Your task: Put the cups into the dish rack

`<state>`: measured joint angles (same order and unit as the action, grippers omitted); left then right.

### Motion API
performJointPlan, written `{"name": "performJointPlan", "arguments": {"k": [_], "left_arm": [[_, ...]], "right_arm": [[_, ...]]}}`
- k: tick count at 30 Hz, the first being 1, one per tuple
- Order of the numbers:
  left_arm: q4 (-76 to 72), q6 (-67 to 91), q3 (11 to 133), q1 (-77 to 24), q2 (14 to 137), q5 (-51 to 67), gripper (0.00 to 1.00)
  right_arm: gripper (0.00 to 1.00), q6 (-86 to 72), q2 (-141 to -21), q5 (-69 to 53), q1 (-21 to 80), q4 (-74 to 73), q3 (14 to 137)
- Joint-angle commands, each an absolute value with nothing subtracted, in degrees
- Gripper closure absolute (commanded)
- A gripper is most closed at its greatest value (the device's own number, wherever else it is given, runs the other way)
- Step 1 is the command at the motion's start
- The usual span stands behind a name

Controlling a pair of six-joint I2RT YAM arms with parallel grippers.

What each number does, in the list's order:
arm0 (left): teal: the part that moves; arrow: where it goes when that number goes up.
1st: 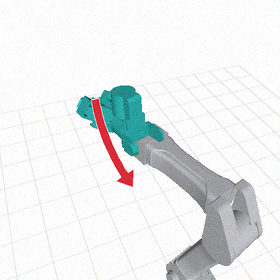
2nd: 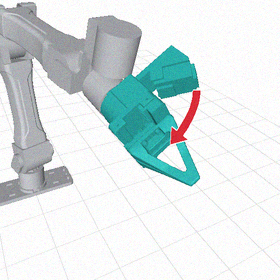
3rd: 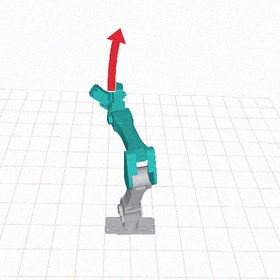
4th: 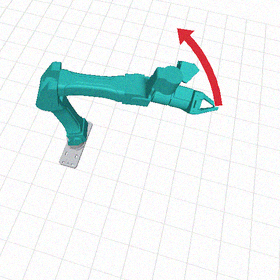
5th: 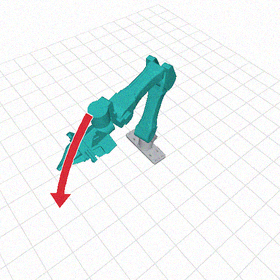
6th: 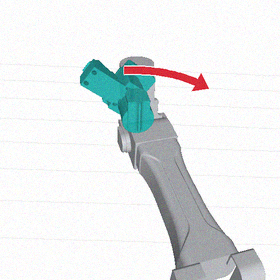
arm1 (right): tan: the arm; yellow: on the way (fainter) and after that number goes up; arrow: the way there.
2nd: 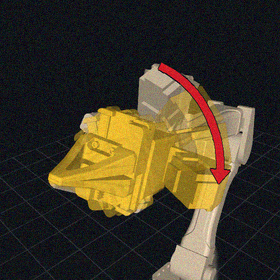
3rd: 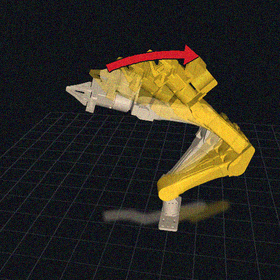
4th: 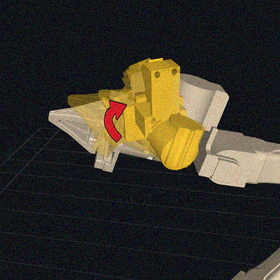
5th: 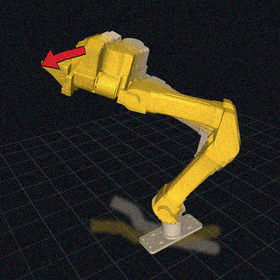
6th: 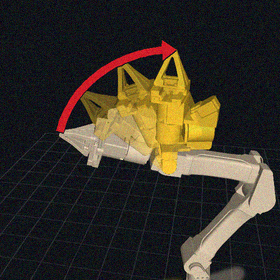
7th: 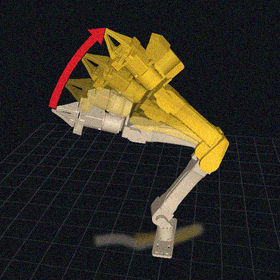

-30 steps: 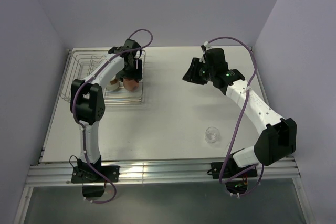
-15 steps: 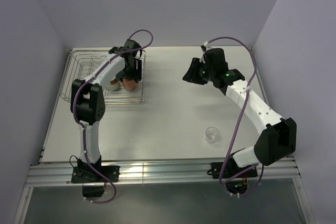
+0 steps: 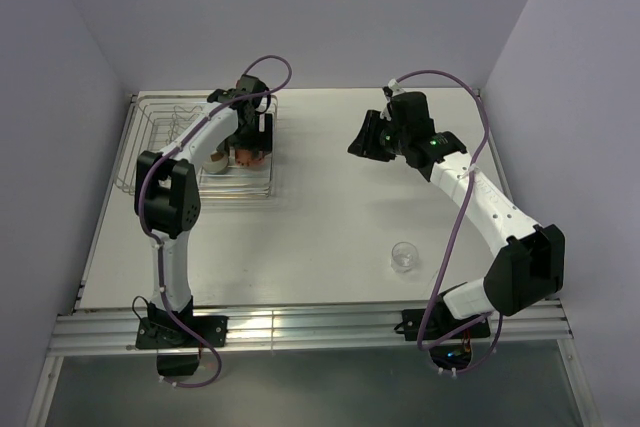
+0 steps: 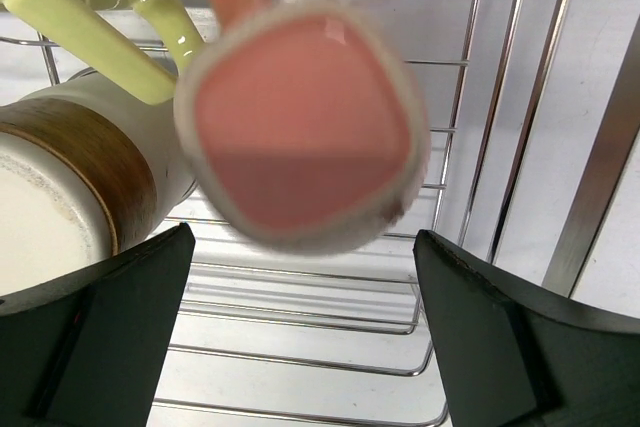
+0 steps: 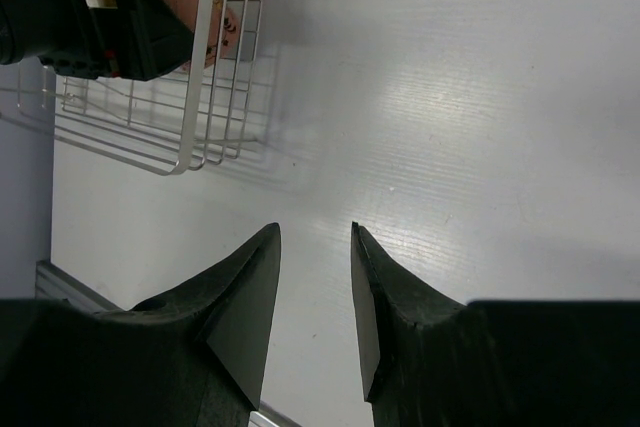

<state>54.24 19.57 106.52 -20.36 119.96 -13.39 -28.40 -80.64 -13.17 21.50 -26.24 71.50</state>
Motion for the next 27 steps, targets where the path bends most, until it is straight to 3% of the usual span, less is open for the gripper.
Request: {"name": "performJointPlan", "arguments": {"k": [1, 19, 27], "left_arm": [[53.3, 20.0, 107.8, -20.7, 117.0, -14.2, 0.01], [50.5, 20.8, 106.5, -20.7, 113.9, -13.3, 0.05], [48.9, 21.7, 111.9, -20.8, 115.1, -15.6, 0.01]], "right_arm": [[0.58, -27.3, -80.2, -12.7, 21.9, -25.8, 72.1], [0.59, -26.9, -81.2, -10.1, 23.8, -27.9, 74.7], [0.59, -26.5, -81.8, -9.1, 24.3, -28.8, 75.9]]}}
